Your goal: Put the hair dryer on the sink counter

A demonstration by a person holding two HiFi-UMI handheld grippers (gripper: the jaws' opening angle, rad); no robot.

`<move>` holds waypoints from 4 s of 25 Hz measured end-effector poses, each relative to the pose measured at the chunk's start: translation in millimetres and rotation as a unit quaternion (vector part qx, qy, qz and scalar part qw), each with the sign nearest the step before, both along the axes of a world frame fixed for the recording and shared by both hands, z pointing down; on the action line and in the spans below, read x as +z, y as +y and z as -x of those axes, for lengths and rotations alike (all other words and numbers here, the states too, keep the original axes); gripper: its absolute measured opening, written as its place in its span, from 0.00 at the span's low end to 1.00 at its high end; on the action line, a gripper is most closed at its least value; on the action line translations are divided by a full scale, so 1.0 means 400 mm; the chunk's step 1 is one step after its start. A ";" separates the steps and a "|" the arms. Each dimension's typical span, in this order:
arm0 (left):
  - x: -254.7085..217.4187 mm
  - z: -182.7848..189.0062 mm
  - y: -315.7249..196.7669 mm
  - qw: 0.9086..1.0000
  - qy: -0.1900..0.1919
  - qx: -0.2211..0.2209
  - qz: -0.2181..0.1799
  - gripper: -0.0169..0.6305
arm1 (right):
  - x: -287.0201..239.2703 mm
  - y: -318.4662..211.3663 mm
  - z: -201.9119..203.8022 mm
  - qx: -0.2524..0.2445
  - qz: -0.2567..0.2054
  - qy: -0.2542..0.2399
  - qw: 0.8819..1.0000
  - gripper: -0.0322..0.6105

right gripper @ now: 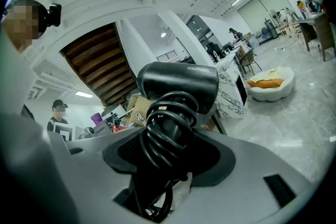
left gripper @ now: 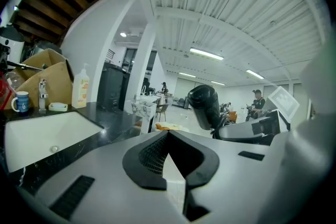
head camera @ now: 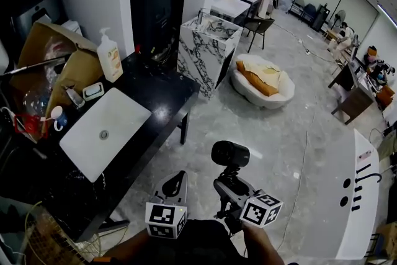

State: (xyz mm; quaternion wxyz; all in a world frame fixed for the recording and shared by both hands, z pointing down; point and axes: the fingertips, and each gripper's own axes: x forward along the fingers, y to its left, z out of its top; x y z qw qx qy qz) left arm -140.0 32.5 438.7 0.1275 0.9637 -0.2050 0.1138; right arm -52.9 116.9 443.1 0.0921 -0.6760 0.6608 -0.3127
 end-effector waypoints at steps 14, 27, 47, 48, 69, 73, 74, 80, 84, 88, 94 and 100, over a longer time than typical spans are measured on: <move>0.037 -0.062 -0.226 0.997 -0.011 -0.075 0.003 0.04 | 0.040 -0.258 -0.099 -0.071 0.009 0.003 0.997 0.45; 0.016 -0.322 -0.454 0.984 -0.033 -0.176 0.010 0.04 | 0.054 -0.540 -0.371 -0.186 0.040 0.033 0.981 0.45; 0.112 -0.442 -0.715 0.961 -0.062 -0.265 0.036 0.04 | 0.159 -0.882 -0.515 -0.294 0.094 0.084 0.948 0.45; 0.114 -0.442 -0.739 0.961 -0.061 -0.268 0.038 0.04 | 0.165 -0.905 -0.510 -0.299 0.099 0.088 0.945 0.45; 0.231 -0.384 -1.080 0.934 -0.063 -0.337 0.102 0.04 | 0.320 -1.353 -0.471 -0.400 0.203 0.224 0.865 0.45; 0.248 -0.383 -1.106 0.931 -0.066 -0.340 0.112 0.04 | 0.342 -1.389 -0.466 -0.409 0.214 0.240 0.854 0.45; 0.251 -0.383 -1.110 0.930 -0.066 -0.342 0.114 0.04 | 0.347 -1.396 -0.464 -0.412 0.216 0.245 0.851 0.45; 0.265 -0.395 -1.125 0.929 -0.067 -0.343 0.125 0.04 | 0.369 -1.428 -0.465 -0.422 0.219 0.266 0.839 0.45; 0.270 -0.413 -1.133 0.930 -0.066 -0.337 0.129 0.04 | 0.386 -1.446 -0.465 -0.424 0.216 0.278 0.834 0.45; 0.273 -0.430 -1.138 0.932 -0.065 -0.330 0.133 0.04 | 0.398 -1.458 -0.463 -0.428 0.220 0.287 0.828 0.45; 0.286 -0.454 -1.155 0.935 -0.062 -0.319 0.140 0.04 | 0.400 -1.461 -0.448 -0.444 0.227 0.305 0.811 0.45; 0.305 -0.475 -1.160 0.940 -0.062 -0.300 0.148 0.04 | 0.407 -1.463 -0.442 -0.452 0.233 0.304 0.806 0.46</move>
